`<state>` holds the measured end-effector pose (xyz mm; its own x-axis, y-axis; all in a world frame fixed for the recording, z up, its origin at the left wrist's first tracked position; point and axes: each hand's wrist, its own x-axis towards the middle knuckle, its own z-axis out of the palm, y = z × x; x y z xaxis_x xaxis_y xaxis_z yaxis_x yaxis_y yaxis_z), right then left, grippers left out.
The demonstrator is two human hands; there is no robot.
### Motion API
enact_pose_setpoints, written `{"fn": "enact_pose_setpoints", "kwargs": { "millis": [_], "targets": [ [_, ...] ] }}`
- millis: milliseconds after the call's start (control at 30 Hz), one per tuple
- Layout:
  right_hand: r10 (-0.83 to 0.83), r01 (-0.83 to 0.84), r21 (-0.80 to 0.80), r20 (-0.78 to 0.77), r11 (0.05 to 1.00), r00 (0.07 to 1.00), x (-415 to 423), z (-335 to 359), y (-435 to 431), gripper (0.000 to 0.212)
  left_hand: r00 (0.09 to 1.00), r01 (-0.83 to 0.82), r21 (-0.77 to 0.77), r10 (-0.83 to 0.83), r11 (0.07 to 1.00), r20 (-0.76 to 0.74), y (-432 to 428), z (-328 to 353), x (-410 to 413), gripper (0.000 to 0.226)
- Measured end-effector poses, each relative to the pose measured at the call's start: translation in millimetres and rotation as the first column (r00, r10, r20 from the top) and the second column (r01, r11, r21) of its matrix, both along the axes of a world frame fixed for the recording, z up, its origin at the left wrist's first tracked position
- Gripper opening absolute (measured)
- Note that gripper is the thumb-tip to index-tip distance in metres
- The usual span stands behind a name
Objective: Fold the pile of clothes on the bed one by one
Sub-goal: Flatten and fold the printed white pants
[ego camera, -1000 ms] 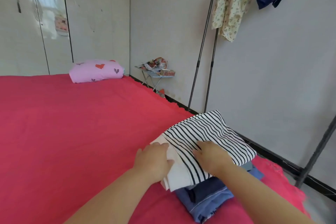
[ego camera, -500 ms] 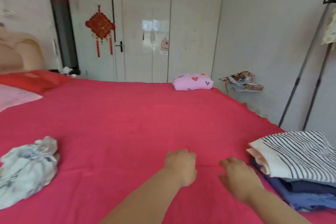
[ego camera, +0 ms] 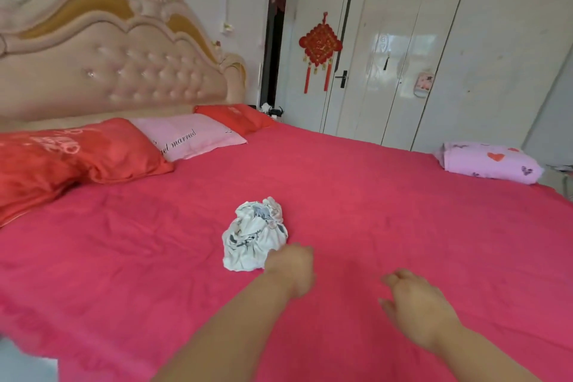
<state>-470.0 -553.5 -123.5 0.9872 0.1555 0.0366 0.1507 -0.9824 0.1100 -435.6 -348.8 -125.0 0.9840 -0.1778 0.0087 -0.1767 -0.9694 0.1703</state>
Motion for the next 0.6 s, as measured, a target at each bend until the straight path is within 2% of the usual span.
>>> {"fn": "enact_pose_setpoints", "kwargs": {
  "millis": [267,500,600],
  "targets": [
    [0.110,-0.109,0.016,-0.104,0.994,0.988,50,-39,80,0.042,0.984,-0.165,-0.057,0.160,0.985,-0.079,101,-50,59,0.047],
    [0.179,-0.170,0.074,-0.134,0.983,0.975,90,-70,96,0.050,0.978,-0.174,-0.114,0.158,0.978,-0.136,120,-112,115,0.067],
    [0.211,-0.198,0.105,-0.130,0.975,0.969,98,-84,101,0.051,0.960,-0.248,-0.113,0.229,0.962,-0.159,117,-134,124,0.071]
  ]
}}
